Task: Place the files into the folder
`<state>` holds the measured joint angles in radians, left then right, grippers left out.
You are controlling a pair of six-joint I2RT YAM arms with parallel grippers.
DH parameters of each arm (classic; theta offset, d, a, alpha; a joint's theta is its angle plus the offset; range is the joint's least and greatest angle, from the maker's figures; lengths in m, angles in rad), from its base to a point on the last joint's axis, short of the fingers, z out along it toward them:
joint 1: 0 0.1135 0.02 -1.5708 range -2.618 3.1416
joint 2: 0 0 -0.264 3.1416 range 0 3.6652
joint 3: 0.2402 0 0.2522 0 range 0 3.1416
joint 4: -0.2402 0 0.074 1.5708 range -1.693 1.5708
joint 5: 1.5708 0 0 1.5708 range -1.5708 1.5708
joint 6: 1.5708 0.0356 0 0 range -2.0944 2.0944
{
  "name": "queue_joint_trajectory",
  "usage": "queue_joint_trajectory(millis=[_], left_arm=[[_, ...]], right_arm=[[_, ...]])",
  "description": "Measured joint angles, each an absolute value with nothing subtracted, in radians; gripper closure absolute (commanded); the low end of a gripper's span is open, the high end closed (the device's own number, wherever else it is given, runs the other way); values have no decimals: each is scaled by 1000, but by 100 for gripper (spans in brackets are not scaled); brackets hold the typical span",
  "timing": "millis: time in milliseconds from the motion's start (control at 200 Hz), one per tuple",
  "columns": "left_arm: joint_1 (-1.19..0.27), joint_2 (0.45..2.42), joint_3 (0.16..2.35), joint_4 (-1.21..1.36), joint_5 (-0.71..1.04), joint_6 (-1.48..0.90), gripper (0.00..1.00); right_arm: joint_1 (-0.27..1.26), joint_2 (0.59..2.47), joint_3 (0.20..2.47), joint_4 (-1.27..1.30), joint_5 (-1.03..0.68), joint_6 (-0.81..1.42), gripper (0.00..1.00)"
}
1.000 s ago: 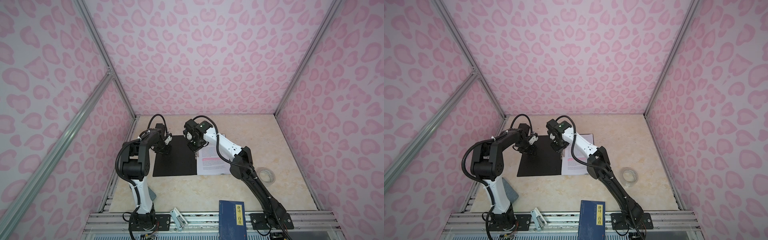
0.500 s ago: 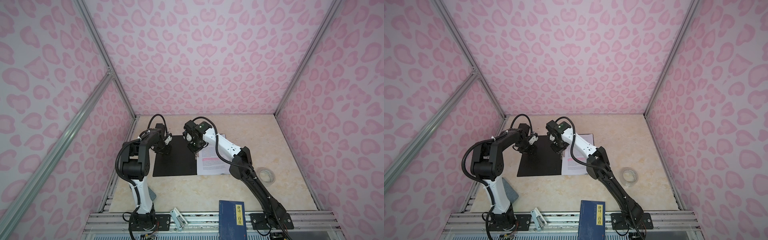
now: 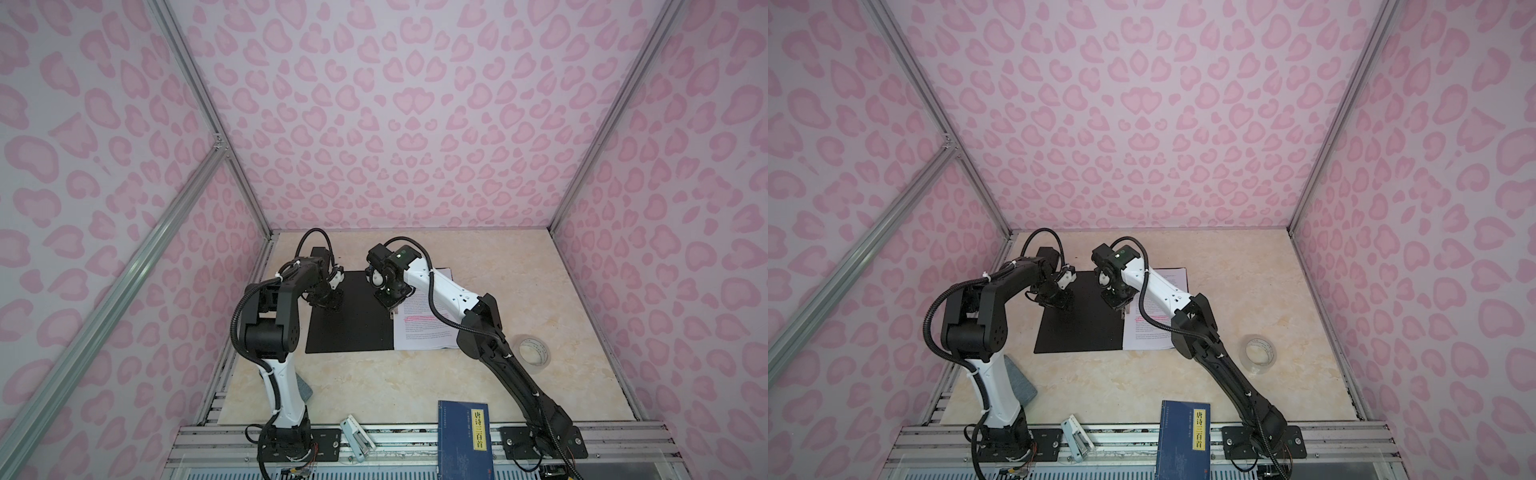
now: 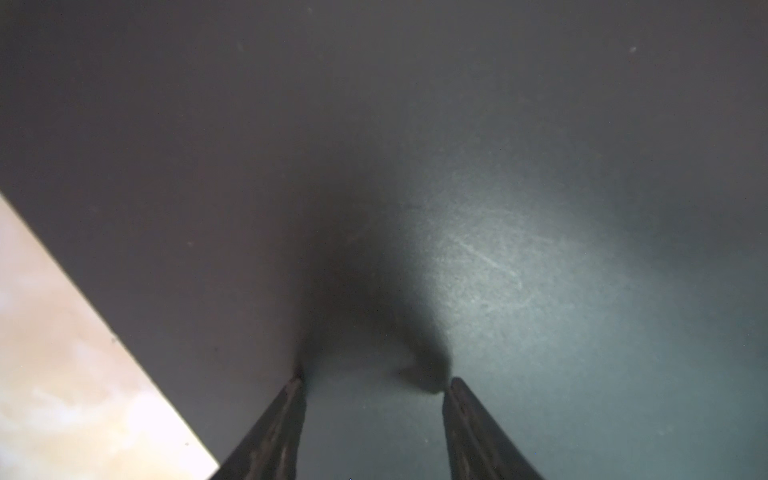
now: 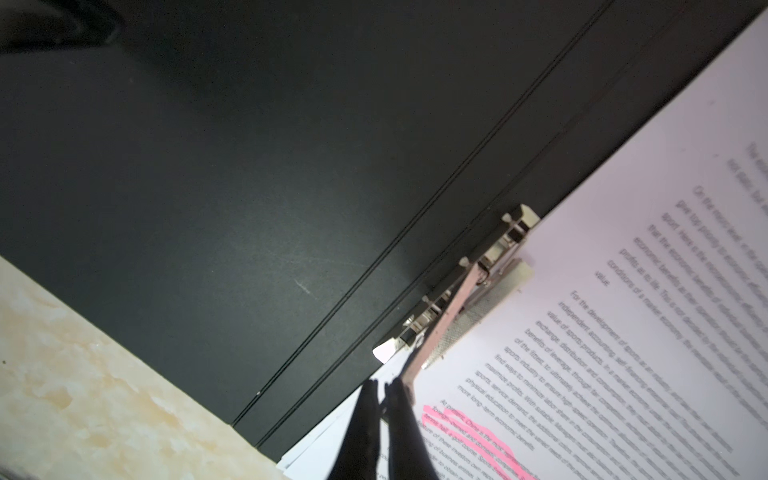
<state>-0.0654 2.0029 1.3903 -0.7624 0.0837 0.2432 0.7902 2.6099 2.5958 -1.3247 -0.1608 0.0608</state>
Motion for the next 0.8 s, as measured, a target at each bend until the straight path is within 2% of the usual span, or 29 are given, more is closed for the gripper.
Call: queue_joint_trajectory(millis=[805], left_arm=[[-65, 1998, 1378, -751, 82, 243, 42]], right_arm=[[792, 2580, 2504, -1269, -165, 87, 93]])
